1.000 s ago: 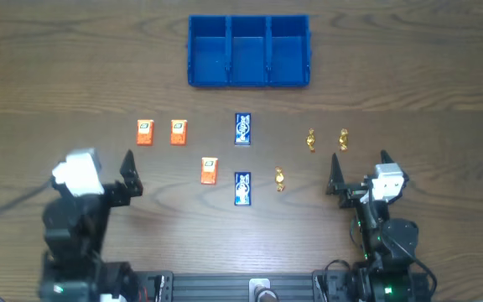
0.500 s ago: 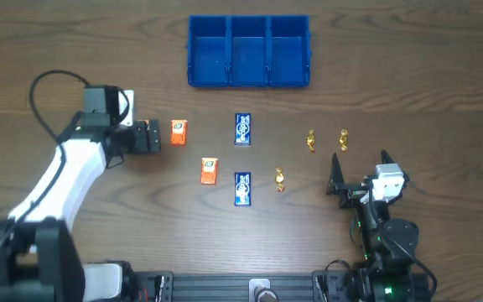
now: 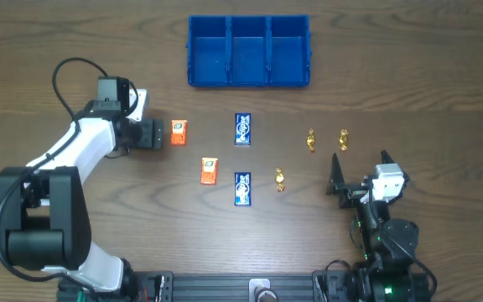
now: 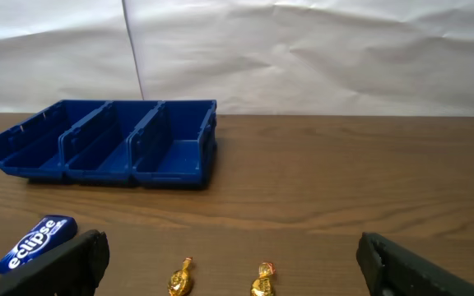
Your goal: Sort Candies Into Trays
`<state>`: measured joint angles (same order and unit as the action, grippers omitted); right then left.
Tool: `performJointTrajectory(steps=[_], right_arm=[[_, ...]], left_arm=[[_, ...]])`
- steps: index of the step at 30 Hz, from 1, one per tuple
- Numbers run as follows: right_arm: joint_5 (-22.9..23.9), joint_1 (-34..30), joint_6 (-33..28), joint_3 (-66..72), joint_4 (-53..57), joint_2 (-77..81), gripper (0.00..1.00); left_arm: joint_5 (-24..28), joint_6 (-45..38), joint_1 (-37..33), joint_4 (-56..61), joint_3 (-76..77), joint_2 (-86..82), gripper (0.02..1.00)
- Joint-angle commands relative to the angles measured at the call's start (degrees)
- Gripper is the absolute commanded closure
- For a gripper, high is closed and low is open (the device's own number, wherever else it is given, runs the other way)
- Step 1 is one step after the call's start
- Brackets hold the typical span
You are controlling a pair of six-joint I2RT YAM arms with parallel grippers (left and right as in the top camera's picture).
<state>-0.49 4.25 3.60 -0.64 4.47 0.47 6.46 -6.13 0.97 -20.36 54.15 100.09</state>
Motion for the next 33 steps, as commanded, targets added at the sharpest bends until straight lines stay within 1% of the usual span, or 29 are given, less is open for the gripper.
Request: performJointTrajectory(steps=[1, 6, 8, 9, 11, 12, 18, 19, 23, 26, 30, 32, 33], right_arm=[[-0.1, 0.3, -0.7, 0.2, 0.3, -0.3, 0.003], [-0.1, 0.3, -0.7, 0.2, 0.3, -0.3, 0.003], [-0.1, 0.3, -0.7, 0.2, 0.3, -0.3, 0.003], [-0.1, 0.3, -0.7, 0.2, 0.3, -0.3, 0.003], [-0.1, 0.3, -0.7, 0.2, 0.3, -0.3, 0.003], [-0.1, 0.3, -0.7, 0.2, 0.3, -0.3, 0.003], [-0.1, 0.3, -0.7, 0.2, 0.3, -0.3, 0.003], [-0.1, 0.3, -0.7, 0.2, 0.3, -0.3, 0.003], [-0.1, 0.3, -0.7, 0.2, 0.3, -0.3, 0.003], [-0.1, 0.3, -0.7, 0.2, 0.3, -0.3, 0.003], [-0.1, 0.3, -0.7, 0.2, 0.3, -0.3, 0.003], [-0.1, 0.3, -0.7, 0.2, 0.3, -0.3, 0.003], [-0.1, 0.3, -0.7, 0.2, 0.3, -0.3, 0.003]], left_arm=[[-2.0, -0.5, 0.2, -0.2, 1.2, 1.0, 0.154], [-1.9, -0.5, 0.3, -0.2, 1.2, 1.8, 0.194], [-2.0, -0.5, 1.0, -0.1, 1.2, 1.8, 0.242], [-2.0, -0.5, 1.3, -0.1, 1.2, 1.8, 0.279], [-2.0, 0.0, 1.8, -0.1, 1.2, 1.8, 0.415], [-2.0, 0.3, 1.8, -0.1, 1.2, 1.8, 0.467], [-2.0, 1.9, 1.8, -0.2, 1.2, 1.8, 0.658], [-2.0, 2.1, 1.8, -0.2, 1.2, 1.8, 0.678], [-1.9, 6.3, 2.1, -1.3, 3.8, -0.2, 0.698], [-2.7, 8.9, 4.8, -6.3, 12.5, -4.3, 0.695], [-10.1, 14.4, 11.6, -14.3, 31.4, -4.5, 0.691], [-13.8, 16.5, 15.7, -16.7, 40.8, -1.1, 0.693], [-14.8, 17.2, 17.5, -17.8, 46.1, 1.7, 0.702]])
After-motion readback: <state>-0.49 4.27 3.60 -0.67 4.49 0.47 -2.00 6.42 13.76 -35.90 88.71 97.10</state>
